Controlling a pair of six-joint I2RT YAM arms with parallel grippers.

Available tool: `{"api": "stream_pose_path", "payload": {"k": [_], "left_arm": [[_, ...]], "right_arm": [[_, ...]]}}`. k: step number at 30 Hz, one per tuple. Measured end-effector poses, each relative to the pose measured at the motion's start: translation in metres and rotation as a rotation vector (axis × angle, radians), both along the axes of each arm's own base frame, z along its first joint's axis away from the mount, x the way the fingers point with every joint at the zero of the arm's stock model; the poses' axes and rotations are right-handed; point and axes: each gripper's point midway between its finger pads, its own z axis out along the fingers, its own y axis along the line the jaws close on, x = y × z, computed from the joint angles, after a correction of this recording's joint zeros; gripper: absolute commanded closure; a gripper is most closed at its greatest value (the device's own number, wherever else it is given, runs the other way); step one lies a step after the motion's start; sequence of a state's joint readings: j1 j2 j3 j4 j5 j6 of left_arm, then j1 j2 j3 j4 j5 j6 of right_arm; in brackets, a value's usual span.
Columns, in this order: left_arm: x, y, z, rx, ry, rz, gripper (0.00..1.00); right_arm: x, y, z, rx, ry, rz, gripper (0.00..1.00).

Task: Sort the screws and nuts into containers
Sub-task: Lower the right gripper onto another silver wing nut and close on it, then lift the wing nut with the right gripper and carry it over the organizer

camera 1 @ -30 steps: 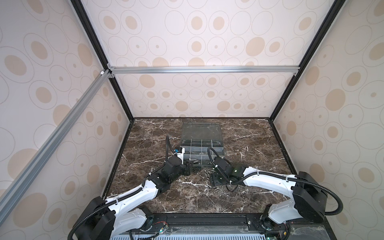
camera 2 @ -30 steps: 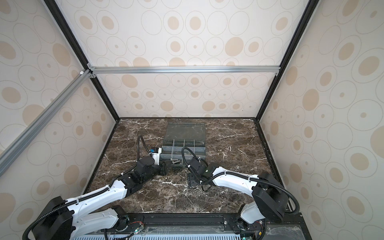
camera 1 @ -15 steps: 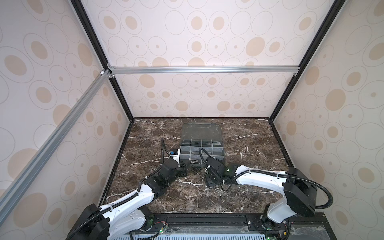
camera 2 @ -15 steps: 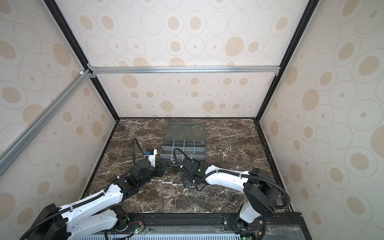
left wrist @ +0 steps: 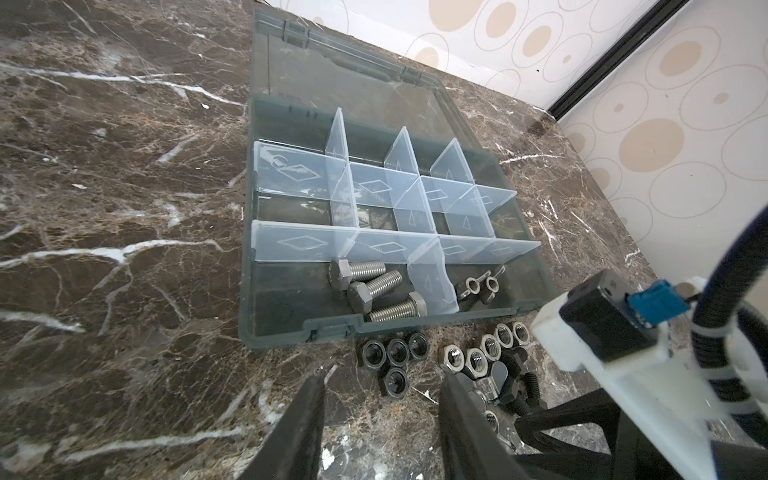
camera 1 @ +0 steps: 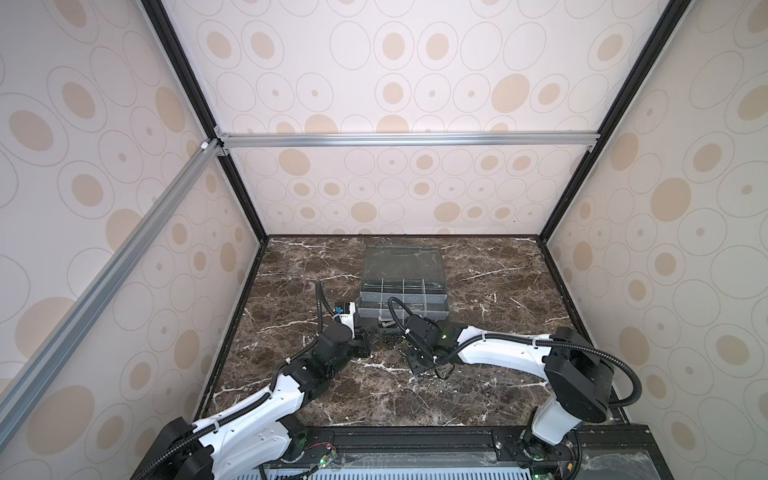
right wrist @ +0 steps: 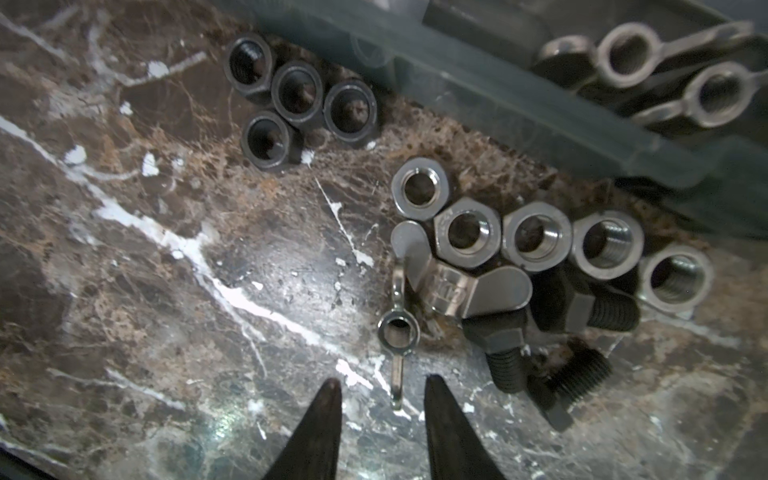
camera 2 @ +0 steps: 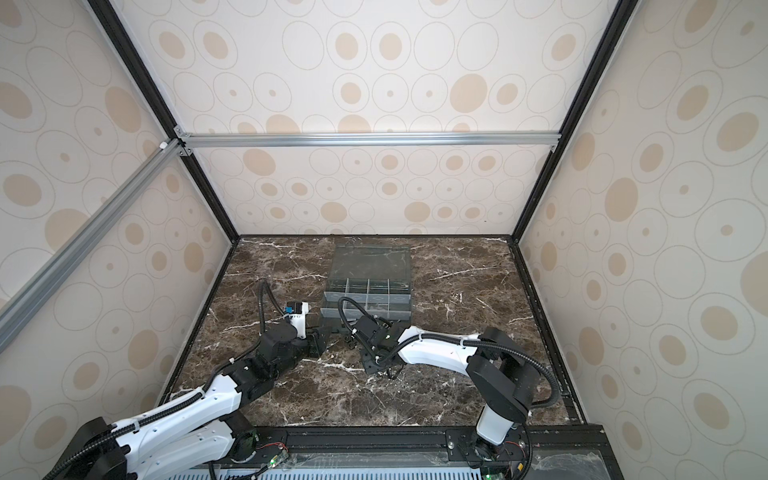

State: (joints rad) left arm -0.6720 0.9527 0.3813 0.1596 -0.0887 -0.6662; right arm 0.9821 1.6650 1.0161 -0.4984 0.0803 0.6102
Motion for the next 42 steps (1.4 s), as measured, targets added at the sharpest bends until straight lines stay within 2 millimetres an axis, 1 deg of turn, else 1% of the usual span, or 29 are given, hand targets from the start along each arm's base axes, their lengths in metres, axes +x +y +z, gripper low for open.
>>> {"api": "stream_pose_path", "payload": {"k": [5,11,14,20,26,28,34,39,42], "left_arm": [[-0.001,0.002,-0.005,0.004,0.009,0.004,0.54],[-0.002,0.002,-0.006,0.004,0.011,0.005,0.54],[-0.002,0.003,-0.006,0.004,0.012,0.005,0.54],[-0.002,0.003,-0.007,0.0,0.016,0.008,0.54],[-0.004,0.005,-0.002,-0.018,-0.004,0.013,0.54],[-0.004,0.007,-0.002,-0.019,-0.008,0.018,0.54],[-0.001,0.013,0.006,-0.023,-0.039,0.052,0.55],[0.005,0.019,0.014,-0.032,-0.077,0.085,0.54],[0.007,0.021,0.014,-0.034,-0.086,0.098,0.54]], "right_arm": [[-0.002,-0.003,-0.005,-0.021,0.013,-0.004,0.77],[-0.004,-0.003,-0.015,-0.045,0.031,-0.005,0.93],[-0.004,-0.002,-0.016,-0.047,0.034,-0.007,1.0],[-0.004,-0.001,-0.015,-0.047,0.033,-0.004,1.0],[-0.005,-0.002,-0.011,-0.05,0.038,-0.002,1.0],[-0.005,-0.001,-0.006,-0.039,0.028,-0.001,1.0],[0.003,0.003,0.027,0.031,-0.051,-0.008,1.0],[0.012,0.005,0.039,0.035,-0.102,-0.003,1.0],[0.02,0.008,0.048,0.041,-0.127,0.002,1.0]]}}
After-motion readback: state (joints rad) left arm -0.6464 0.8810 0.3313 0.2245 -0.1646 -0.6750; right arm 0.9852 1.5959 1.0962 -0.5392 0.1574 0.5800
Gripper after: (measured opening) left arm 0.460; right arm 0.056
